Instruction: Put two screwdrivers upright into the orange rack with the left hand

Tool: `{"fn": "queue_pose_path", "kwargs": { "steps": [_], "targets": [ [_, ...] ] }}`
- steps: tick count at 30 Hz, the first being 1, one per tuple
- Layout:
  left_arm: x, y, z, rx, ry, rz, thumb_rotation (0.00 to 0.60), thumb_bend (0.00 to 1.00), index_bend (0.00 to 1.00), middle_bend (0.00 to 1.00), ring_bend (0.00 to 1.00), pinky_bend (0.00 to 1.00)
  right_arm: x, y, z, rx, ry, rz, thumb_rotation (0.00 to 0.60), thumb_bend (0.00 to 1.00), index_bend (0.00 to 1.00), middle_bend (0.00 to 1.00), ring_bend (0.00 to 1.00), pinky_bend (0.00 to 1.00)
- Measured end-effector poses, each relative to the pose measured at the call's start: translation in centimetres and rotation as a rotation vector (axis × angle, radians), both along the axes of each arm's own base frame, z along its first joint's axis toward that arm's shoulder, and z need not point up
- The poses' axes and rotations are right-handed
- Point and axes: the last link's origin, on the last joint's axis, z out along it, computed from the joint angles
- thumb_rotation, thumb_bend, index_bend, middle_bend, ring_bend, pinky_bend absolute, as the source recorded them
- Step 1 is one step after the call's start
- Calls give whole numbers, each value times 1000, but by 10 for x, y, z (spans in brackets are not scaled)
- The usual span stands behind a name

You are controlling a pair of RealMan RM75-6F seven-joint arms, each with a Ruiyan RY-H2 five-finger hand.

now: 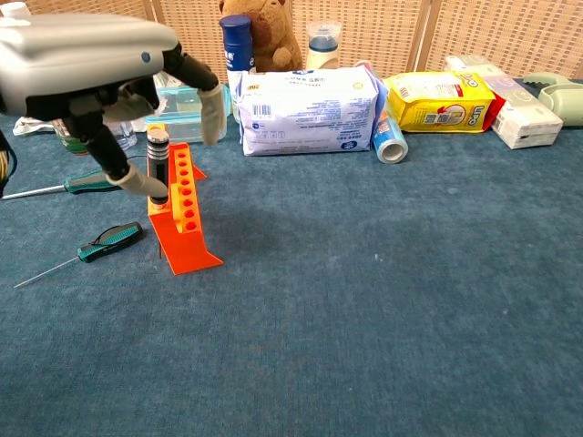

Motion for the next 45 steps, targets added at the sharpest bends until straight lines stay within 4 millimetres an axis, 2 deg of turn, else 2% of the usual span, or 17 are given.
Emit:
{"fn": "queue_pose_path", "kwargs": {
  "steps": [8,26,45],
  "targets": [
    [-4,-13,6,14,-3,-41,571,199,452,374,913,928,0,0,0,3,-1,3,538,0,35,0,46,0],
    [-9,-7,5,16,-11,1,574,202,451,378,913,928,0,0,0,2,-6,0,540,0,32,0,47,0],
    [-23,-16,24,42,-12,5,574,205,451,389,913,928,0,0,-2,2,0,-3,539,0,26,0,47,0]
  ]
}}
